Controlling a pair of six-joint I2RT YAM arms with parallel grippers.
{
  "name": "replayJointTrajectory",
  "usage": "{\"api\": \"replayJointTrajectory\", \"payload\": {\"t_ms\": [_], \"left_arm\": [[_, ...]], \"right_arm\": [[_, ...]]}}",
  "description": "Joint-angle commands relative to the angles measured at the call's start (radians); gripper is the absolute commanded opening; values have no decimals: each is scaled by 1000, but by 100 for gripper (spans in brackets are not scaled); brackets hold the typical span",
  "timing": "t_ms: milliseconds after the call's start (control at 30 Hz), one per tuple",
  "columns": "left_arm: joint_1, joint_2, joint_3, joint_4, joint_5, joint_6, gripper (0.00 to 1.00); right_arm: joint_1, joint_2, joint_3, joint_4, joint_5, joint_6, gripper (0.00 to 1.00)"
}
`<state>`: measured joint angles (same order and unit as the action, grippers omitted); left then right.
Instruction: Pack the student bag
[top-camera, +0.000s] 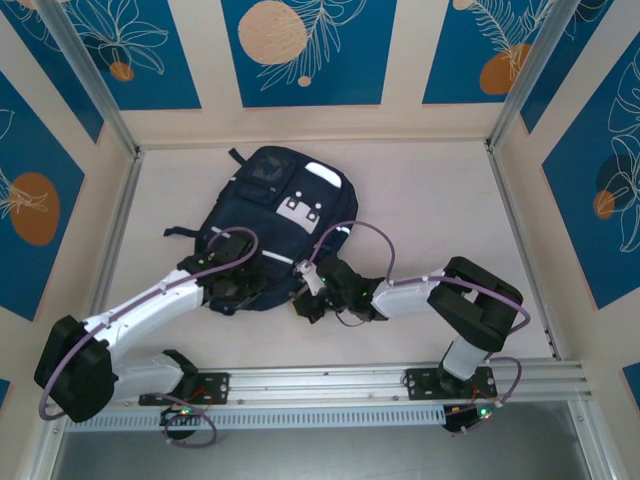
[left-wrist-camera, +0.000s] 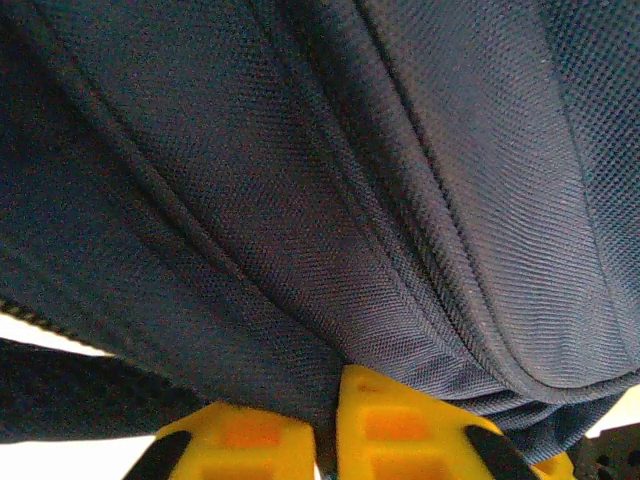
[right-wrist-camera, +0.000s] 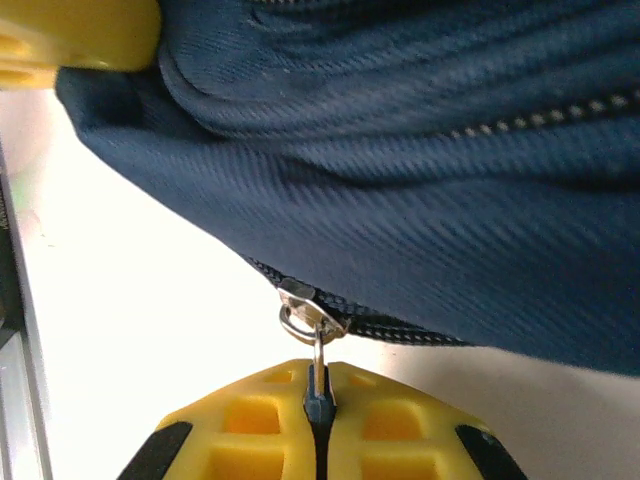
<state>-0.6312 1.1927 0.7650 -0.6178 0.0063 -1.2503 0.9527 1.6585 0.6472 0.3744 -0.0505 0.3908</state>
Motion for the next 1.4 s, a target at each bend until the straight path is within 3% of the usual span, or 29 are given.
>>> {"api": "replayJointTrajectory", "payload": {"t_ms": [0,167,1367], "left_arm": [[30,-37,14,-27,-74,16,4],[51,-56,5,-32,-63,35,0],[161,-230,-65,-115,-68,140,0]], "right_arm": [[-3,-43,-24,5,50,-22,0],[-16,-60,-42,13,74,-29,0],[-157,-62,-148,97,103,-1,0]]}}
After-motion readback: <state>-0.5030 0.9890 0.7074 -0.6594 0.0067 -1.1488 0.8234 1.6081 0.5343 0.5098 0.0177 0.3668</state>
